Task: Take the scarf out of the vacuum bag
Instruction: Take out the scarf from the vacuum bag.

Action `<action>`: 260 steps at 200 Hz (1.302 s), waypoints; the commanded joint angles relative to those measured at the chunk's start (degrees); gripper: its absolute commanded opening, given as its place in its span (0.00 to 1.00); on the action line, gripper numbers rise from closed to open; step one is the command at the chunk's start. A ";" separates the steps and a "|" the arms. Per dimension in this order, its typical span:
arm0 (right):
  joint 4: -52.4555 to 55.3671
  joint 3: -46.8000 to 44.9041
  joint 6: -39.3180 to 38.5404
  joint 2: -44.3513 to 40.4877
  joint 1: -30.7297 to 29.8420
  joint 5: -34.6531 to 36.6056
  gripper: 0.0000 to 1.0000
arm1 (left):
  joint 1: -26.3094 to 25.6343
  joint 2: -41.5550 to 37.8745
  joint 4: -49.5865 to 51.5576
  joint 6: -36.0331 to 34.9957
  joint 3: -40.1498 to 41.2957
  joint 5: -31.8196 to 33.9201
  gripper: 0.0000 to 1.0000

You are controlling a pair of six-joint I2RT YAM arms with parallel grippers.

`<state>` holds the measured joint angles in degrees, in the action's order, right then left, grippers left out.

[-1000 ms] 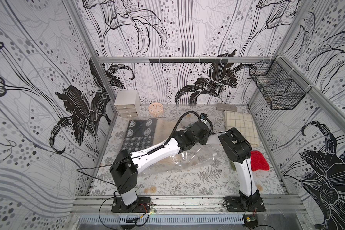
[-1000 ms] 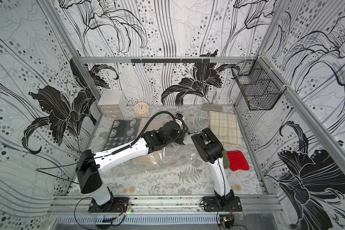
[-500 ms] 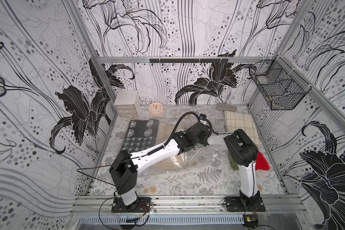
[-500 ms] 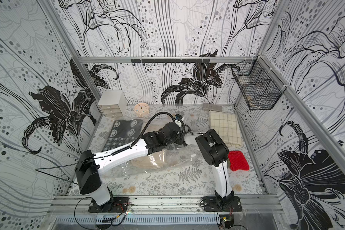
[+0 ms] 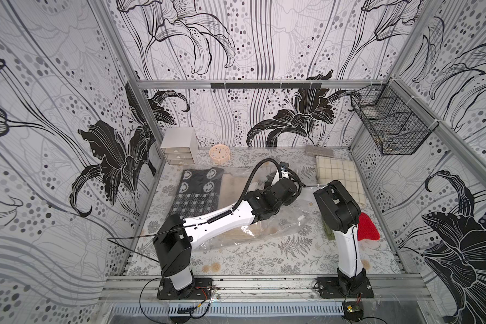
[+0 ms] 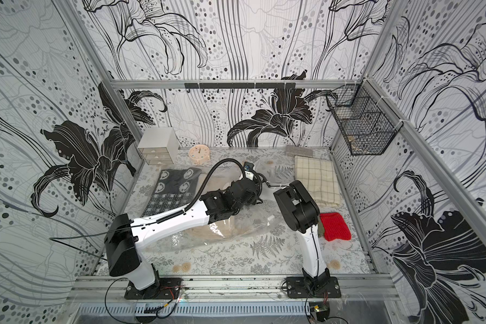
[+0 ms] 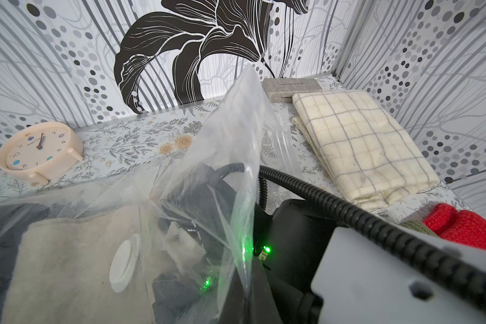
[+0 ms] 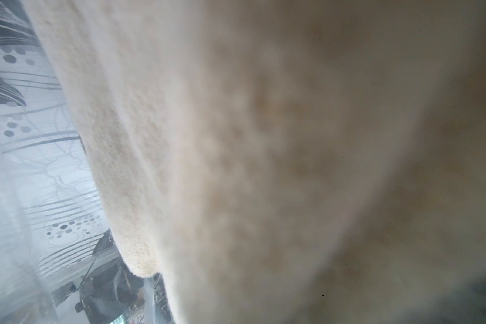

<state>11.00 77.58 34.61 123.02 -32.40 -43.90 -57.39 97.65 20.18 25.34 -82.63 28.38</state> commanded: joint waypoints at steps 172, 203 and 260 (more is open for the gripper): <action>-9.63 -15.48 5.16 -13.06 4.28 5.23 0.00 | -0.92 4.13 0.47 -0.03 -1.61 -5.01 0.00; -7.16 -16.06 3.70 -13.84 4.45 7.18 0.00 | -0.71 4.46 0.55 -0.14 -2.12 -5.35 0.00; -3.67 -18.71 1.04 -16.54 5.22 8.42 0.00 | -0.12 5.62 0.47 -0.65 -3.57 -6.24 0.00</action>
<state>3.97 60.27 37.98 109.89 -27.64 -37.41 -58.13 101.84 21.28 25.26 -84.14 23.05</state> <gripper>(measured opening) 0.091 0.049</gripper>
